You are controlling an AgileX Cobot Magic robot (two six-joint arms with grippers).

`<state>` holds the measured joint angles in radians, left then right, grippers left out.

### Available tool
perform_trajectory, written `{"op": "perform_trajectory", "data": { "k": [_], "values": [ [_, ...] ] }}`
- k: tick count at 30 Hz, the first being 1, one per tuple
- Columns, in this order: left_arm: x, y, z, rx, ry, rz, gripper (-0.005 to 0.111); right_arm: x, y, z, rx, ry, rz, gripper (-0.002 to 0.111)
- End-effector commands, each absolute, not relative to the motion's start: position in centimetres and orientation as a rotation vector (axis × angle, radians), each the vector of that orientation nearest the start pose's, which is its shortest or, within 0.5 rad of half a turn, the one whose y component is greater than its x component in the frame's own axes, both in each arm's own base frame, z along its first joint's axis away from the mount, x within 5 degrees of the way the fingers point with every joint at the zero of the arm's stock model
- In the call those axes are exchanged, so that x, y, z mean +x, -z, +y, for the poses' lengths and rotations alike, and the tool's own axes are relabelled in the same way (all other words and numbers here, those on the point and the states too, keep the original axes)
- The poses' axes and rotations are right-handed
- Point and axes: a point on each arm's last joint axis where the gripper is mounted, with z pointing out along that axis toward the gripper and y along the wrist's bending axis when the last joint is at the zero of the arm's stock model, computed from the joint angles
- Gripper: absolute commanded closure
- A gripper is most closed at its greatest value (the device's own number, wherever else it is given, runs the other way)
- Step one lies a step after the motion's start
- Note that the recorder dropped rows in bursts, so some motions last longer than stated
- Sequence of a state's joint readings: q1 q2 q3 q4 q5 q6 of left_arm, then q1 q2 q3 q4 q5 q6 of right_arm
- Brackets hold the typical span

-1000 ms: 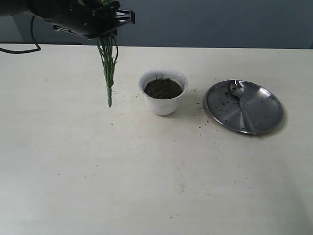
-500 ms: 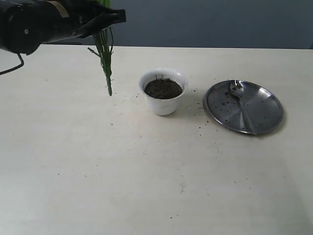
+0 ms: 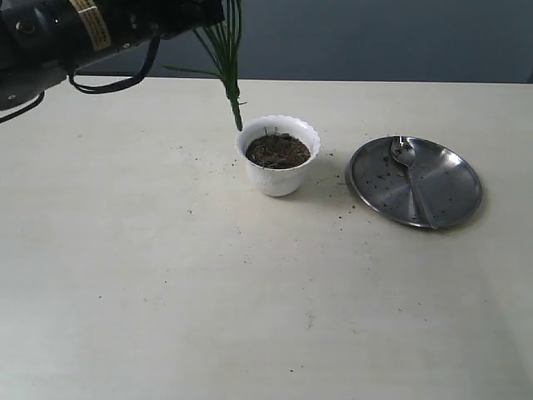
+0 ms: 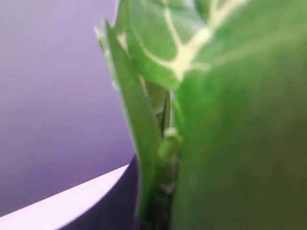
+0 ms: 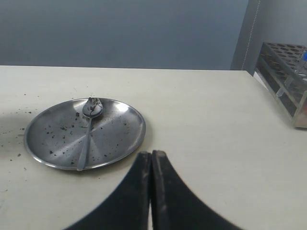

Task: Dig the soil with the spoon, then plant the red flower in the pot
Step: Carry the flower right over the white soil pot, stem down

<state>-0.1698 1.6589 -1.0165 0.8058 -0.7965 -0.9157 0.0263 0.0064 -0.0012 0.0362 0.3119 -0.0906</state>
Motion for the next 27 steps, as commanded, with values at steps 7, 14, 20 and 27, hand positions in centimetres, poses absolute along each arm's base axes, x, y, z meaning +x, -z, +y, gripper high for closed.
{"op": "perform_trajectory", "data": {
  "k": [7, 14, 20, 27],
  "values": [
    [37.0, -29.4, -9.2, 0.590, 0.911, 1.407, 0.106, 5.4, -18.6, 0.2, -0.082, 0.017, 1.786, 0.109],
    [38.8, -29.4, -9.9, 0.756, 0.840, 1.379, 0.106, 5.4, -18.6, 0.2, -0.082, 0.017, 1.786, 0.109],
    [38.9, -29.4, -10.0, 0.885, 0.711, 1.254, 0.106, 5.4, -18.6, 0.2, -0.082, 0.017, 1.786, 0.109],
    [38.6, -29.6, -10.2, 0.855, 0.803, 1.250, 0.106, 5.4, -18.6, 0.2, -0.082, 0.017, 1.786, 0.109]
  ]
}}
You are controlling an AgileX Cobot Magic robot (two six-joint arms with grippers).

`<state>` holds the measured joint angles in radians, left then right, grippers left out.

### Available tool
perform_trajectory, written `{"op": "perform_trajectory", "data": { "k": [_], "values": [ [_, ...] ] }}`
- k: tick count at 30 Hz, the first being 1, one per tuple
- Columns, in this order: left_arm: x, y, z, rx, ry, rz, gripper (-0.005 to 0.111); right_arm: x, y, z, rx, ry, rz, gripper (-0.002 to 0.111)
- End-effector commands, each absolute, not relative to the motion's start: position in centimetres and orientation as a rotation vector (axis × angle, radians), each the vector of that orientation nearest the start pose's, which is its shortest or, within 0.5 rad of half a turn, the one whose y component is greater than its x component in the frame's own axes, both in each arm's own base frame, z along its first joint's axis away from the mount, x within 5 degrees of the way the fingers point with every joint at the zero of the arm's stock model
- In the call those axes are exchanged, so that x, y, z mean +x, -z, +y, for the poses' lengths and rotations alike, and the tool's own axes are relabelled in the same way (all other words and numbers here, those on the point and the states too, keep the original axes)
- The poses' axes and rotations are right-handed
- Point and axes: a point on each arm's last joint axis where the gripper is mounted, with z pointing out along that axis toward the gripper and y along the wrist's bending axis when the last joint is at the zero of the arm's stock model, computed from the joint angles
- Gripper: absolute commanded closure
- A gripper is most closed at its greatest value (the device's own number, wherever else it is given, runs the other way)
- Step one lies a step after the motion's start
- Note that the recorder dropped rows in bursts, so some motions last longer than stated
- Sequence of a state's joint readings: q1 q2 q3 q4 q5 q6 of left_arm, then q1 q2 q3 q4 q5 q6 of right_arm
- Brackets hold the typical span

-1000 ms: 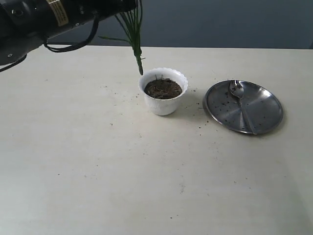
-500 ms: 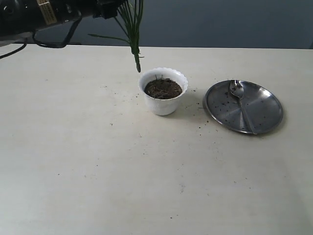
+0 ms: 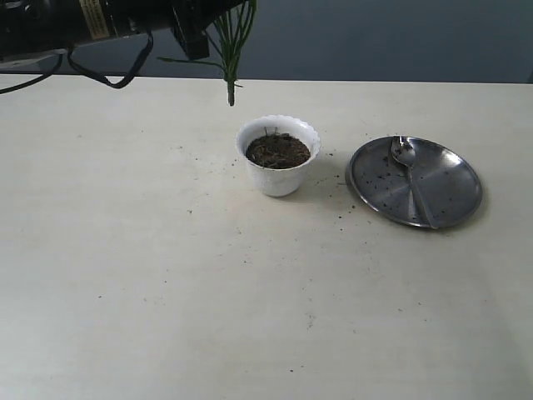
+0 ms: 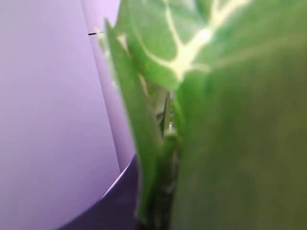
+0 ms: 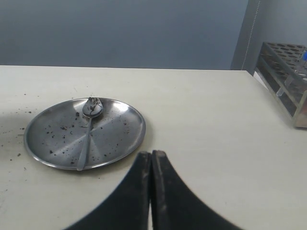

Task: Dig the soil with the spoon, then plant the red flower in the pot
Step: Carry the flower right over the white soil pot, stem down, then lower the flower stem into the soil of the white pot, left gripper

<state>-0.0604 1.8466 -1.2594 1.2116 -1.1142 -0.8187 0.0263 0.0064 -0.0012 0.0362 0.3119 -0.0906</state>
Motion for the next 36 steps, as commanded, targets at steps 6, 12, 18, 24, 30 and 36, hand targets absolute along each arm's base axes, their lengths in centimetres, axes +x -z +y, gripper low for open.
{"op": "perform_trajectory", "data": {
  "k": [6, 12, 18, 24, 30, 36],
  "values": [
    [38.5, -29.6, -10.2, 0.801, 0.900, 1.302, 0.106, 5.4, -18.6, 0.2, -0.082, 0.017, 1.786, 0.109],
    [38.5, -29.7, -10.2, 0.769, 0.944, 1.324, 0.106, 5.4, -18.6, 0.2, -0.082, 0.017, 1.786, 0.109],
    [38.4, -29.7, -10.3, 0.778, 0.954, 1.313, 0.106, 5.4, -18.6, 0.2, -0.082, 0.017, 1.786, 0.109],
    [37.9, -29.3, -10.6, 0.896, 0.916, 1.288, 0.106, 5.4, -18.6, 0.2, -0.082, 0.017, 1.786, 0.109],
    [38.1, -28.5, -10.6, 0.886, 0.923, 1.290, 0.106, 5.4, -18.6, 0.2, -0.082, 0.017, 1.786, 0.109],
    [39.2, -26.0, -10.6, 0.841, 0.960, 1.345, 0.106, 5.4, -18.6, 0.2, -0.082, 0.017, 1.786, 0.109]
  ]
}}
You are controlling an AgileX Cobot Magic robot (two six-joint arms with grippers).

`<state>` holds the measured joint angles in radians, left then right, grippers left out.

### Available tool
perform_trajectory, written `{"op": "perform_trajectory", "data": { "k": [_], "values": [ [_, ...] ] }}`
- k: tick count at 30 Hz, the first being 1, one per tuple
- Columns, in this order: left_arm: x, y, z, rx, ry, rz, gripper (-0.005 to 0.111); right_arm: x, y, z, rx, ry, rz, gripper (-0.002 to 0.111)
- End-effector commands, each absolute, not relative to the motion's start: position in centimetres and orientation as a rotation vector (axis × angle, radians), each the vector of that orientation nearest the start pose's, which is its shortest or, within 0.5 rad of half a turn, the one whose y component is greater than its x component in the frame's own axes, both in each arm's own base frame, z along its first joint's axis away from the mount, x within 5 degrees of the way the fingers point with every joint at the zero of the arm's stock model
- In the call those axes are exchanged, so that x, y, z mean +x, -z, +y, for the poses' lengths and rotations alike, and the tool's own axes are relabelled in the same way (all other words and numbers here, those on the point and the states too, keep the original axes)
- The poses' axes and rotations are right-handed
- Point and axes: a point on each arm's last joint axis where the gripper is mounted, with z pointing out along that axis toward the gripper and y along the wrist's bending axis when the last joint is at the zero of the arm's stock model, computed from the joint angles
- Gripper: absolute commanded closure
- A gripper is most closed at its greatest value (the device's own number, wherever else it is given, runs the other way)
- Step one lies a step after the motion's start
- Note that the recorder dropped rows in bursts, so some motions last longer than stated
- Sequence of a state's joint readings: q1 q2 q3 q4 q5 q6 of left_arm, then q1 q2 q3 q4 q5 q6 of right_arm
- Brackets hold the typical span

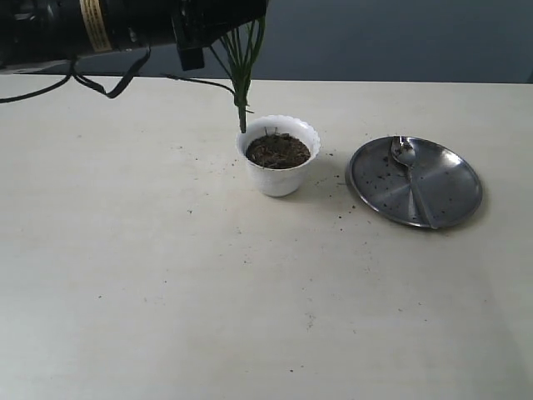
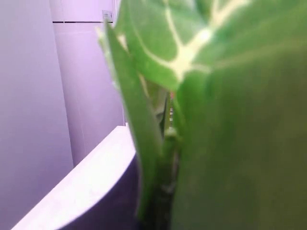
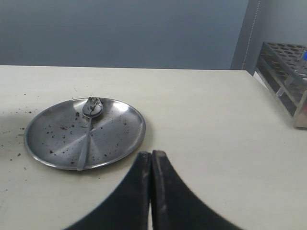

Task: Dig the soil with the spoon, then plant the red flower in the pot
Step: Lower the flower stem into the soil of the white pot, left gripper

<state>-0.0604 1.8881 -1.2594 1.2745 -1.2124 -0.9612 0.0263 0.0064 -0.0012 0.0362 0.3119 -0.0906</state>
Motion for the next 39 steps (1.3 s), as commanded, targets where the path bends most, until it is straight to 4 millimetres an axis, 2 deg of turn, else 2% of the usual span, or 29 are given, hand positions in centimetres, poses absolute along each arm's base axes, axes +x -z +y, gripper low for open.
{"op": "perform_trajectory", "data": {
  "k": [1, 5, 22, 27, 31, 39],
  "values": [
    [39.3, -25.7, -10.6, 0.835, 0.964, 1.351, 0.106, 5.4, -18.6, 0.2, -0.082, 0.017, 1.786, 0.109],
    [39.6, -25.0, -10.6, 0.818, 0.976, 1.366, 0.106, 5.4, -18.6, 0.2, -0.082, 0.017, 1.786, 0.109],
    [39.8, -25.4, -10.6, 0.819, 0.969, 1.351, 0.106, 5.4, -18.6, 0.2, -0.082, 0.017, 1.786, 0.109],
    [40.6, -26.6, -10.7, 0.855, 0.946, 1.313, 0.106, 5.4, -18.6, 0.2, -0.082, 0.017, 1.786, 0.109],
    [41.7, -25.6, -10.8, 0.853, 0.961, 1.329, 0.106, 5.4, -18.6, 0.2, -0.082, 0.017, 1.786, 0.109],
    [42.4, -27.5, -10.8, 0.854, 0.955, 1.286, 0.106, 5.4, -18.6, 0.2, -0.082, 0.017, 1.786, 0.109]
  ]
}}
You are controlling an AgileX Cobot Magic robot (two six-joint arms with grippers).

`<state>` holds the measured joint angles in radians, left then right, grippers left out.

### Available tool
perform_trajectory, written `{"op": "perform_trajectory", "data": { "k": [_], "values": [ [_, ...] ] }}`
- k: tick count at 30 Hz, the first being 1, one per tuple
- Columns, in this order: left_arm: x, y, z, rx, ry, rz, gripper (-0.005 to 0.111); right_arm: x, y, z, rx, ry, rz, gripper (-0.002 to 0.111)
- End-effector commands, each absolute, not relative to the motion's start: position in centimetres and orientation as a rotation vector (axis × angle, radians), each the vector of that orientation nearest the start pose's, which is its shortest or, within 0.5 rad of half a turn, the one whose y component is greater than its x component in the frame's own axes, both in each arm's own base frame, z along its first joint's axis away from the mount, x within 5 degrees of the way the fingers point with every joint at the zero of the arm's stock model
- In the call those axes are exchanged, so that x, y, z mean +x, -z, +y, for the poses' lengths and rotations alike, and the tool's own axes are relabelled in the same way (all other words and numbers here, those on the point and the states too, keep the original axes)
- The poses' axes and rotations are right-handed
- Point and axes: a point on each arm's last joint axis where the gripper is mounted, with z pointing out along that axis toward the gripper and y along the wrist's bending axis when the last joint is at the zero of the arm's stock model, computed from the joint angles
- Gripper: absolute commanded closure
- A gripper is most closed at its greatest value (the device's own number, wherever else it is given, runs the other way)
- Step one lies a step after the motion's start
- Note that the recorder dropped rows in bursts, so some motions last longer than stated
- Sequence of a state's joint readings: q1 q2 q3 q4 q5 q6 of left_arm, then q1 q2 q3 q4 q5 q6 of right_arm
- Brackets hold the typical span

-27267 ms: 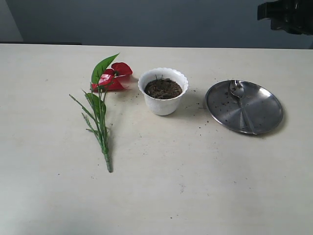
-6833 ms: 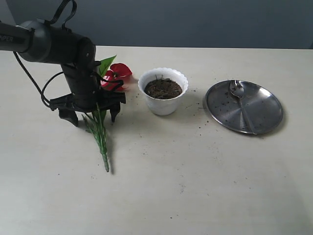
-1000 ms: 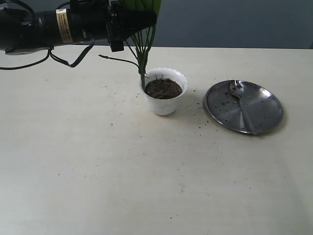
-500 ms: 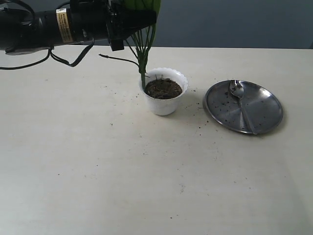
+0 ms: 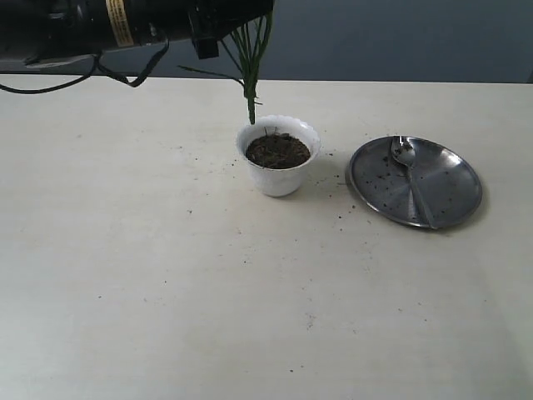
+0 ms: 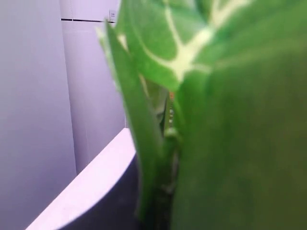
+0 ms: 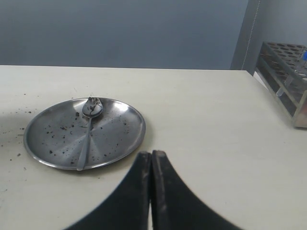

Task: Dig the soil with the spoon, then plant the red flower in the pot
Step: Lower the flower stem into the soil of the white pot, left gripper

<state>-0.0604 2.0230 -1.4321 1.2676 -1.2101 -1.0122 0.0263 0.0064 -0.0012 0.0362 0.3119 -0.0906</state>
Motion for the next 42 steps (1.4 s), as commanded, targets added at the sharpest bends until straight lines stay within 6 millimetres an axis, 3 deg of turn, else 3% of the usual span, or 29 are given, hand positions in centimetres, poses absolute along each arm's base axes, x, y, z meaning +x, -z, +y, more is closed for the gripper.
{"op": "perform_trajectory", "data": {
  "k": [1, 5, 16, 30, 33, 42],
  "values": [
    [42.5, -27.6, -10.8, 0.859, 0.948, 1.280, 0.106, 5.4, -18.6, 0.2, -0.082, 0.017, 1.786, 0.109],
    [42.4, -27.7, -11.3, 0.871, 0.949, 1.269, 0.106, 5.4, -18.6, 0.2, -0.082, 0.017, 1.786, 0.109],
    [41.5, -27.6, -14.8, 0.916, 1.007, 1.253, 0.106, 5.4, -18.6, 0.2, -0.082, 0.017, 1.786, 0.109],
    [41.2, -27.6, -15.0, 0.909, 1.057, 1.269, 0.106, 5.4, -18.6, 0.2, -0.082, 0.017, 1.786, 0.109],
    [41.1, -27.1, -15.1, 1.005, 0.988, 1.240, 0.106, 5.4, -18.6, 0.2, -0.082, 0.017, 1.786, 0.109],
    [43.4, -24.5, -15.4, 0.988, 0.994, 1.254, 0.106, 5.4, -18.6, 0.2, -0.082, 0.017, 1.786, 0.109]
  ]
}}
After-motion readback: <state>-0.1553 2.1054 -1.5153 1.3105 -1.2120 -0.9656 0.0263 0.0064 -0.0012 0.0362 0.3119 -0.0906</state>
